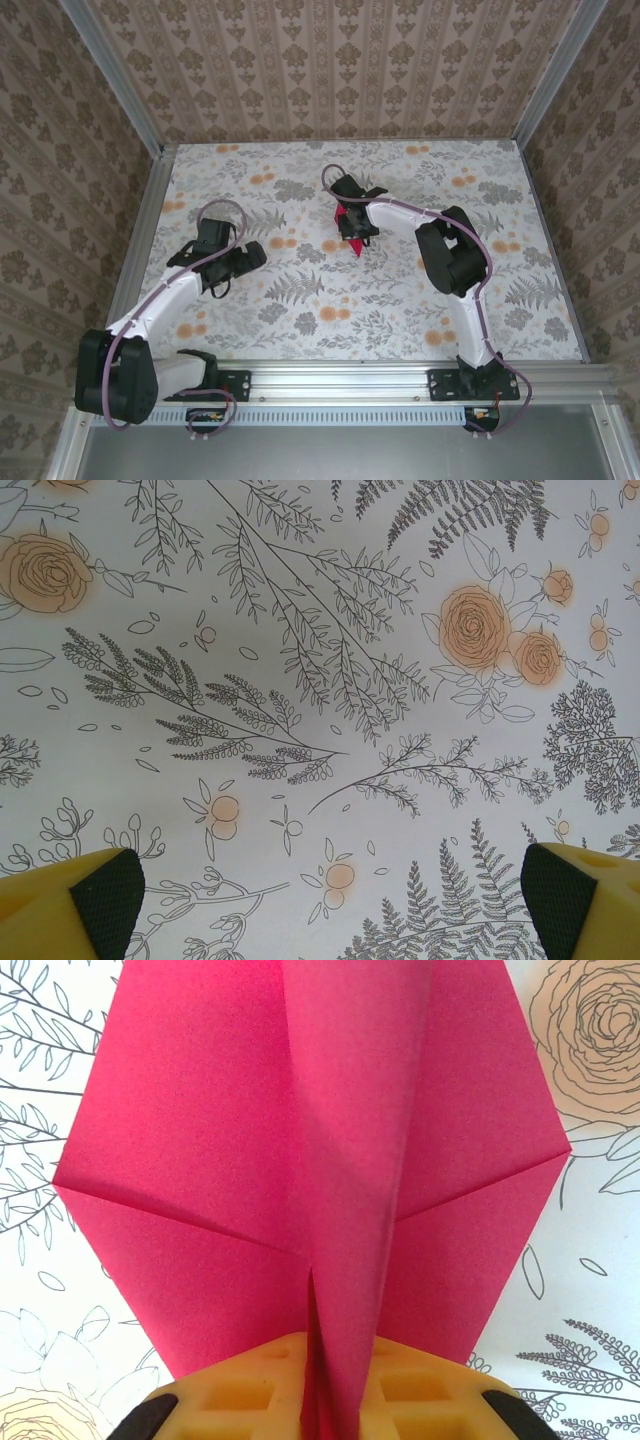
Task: Fold a paper plane with a square sheet of paper (pick it up from the middle)
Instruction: Move the paper plane to the center of the table, then reset both arms
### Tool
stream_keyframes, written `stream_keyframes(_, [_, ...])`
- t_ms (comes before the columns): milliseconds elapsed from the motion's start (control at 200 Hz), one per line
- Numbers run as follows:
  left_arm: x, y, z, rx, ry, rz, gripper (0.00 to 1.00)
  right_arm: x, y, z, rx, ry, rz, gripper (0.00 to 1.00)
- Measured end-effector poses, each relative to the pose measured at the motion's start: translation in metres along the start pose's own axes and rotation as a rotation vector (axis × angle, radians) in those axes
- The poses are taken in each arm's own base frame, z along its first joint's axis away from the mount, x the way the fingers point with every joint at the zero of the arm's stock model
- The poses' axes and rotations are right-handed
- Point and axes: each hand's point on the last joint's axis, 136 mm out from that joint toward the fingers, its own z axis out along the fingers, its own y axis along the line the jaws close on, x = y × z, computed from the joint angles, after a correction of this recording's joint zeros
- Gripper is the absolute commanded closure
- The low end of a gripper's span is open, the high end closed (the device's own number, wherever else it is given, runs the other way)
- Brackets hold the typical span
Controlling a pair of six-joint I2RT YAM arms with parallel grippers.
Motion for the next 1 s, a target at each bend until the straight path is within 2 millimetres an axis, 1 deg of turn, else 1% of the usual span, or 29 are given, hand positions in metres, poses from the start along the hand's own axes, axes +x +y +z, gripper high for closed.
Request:
stream_keyframes(95, [0.001, 0.001, -0.001, -0.006, 0.005, 0.001, 0.00, 0.000, 0.000, -0.001, 0.002, 0.004, -0.001, 0.77])
stream_keyframes(180, [-0.002, 0.003, -0.004, -0.021, 0.003, 0.004, 0.00, -0.001, -0.001, -0.008, 0.002, 0.003, -0.002, 0.70])
stream_keyframes(200, [-0.004, 0.003, -0.006, -0.023, -0.002, 0.003, 0.00, -0.002, -0.001, -0.012, 0.001, 0.000, -0.001, 0.68])
stream_keyframes(255, [-0.011, 0.002, -0.011, -0.027, -0.021, 0.005, 0.00, -0.006, -0.001, -0.024, -0.006, -0.015, -0.003, 0.58])
stream_keyframes(320, [-0.022, -0.001, -0.018, -0.026, -0.052, 0.009, 0.00, -0.017, -0.001, -0.048, -0.024, -0.058, 0.000, 0.47])
stream_keyframes(355, [-0.028, -0.002, -0.022, -0.027, -0.069, 0.012, 0.00, -0.025, 0.000, -0.066, -0.040, -0.097, 0.005, 0.42])
stream_keyframes(390, [-0.034, -0.003, -0.027, -0.027, -0.087, 0.015, 0.00, -0.032, 0.000, -0.083, -0.056, -0.136, 0.009, 0.39])
stream_keyframes(405, [-0.036, -0.003, -0.028, -0.027, -0.096, 0.016, 0.00, -0.036, 0.000, -0.094, -0.064, -0.160, 0.017, 0.37])
stream_keyframes(455, [-0.044, -0.003, -0.034, -0.027, -0.123, 0.021, 0.00, -0.045, -0.002, -0.121, -0.083, -0.223, 0.019, 0.33])
stream_keyframes(505, [-0.050, -0.001, -0.039, -0.033, -0.147, 0.027, 0.00, -0.053, -0.009, -0.152, -0.097, -0.297, 0.034, 0.29])
stream_keyframes(560, [-0.056, 0.003, -0.043, -0.042, -0.168, 0.032, 0.00, -0.057, -0.017, -0.178, -0.104, -0.365, 0.044, 0.24])
stream_keyframes(600, [-0.059, 0.007, -0.045, -0.051, -0.182, 0.036, 0.00, -0.058, -0.026, -0.195, -0.100, -0.414, 0.059, 0.20])
stream_keyframes(635, [-0.063, 0.011, -0.046, -0.061, -0.195, 0.038, 0.00, -0.057, -0.035, -0.206, -0.093, -0.449, 0.072, 0.15])
stream_keyframes(675, [-0.068, 0.016, -0.048, -0.073, -0.211, 0.039, 0.00, -0.054, -0.049, -0.214, -0.075, -0.485, 0.089, 0.02])
stream_keyframes(690, [-0.070, 0.017, -0.048, -0.077, -0.217, 0.040, 0.00, -0.053, -0.053, -0.216, -0.069, -0.494, 0.082, 0.00])
stream_keyframes(760, [-0.081, 0.027, -0.051, -0.101, -0.255, 0.036, 0.00, -0.044, -0.079, -0.223, -0.020, -0.538, 0.114, 0.00])
stream_keyframes(870, [-0.099, 0.045, -0.054, -0.144, -0.332, 0.016, 0.00, -0.022, -0.122, -0.229, 0.069, -0.592, 0.160, 0.00])
stream_keyframes(955, [-0.105, 0.060, -0.051, -0.191, -0.383, 0.013, 0.00, -0.008, -0.155, -0.234, 0.147, -0.656, 0.208, 0.00])
stream_keyframes(1000, [-0.106, 0.066, -0.048, -0.216, -0.402, 0.023, 0.00, -0.001, -0.172, -0.234, 0.192, -0.686, 0.235, 0.00])
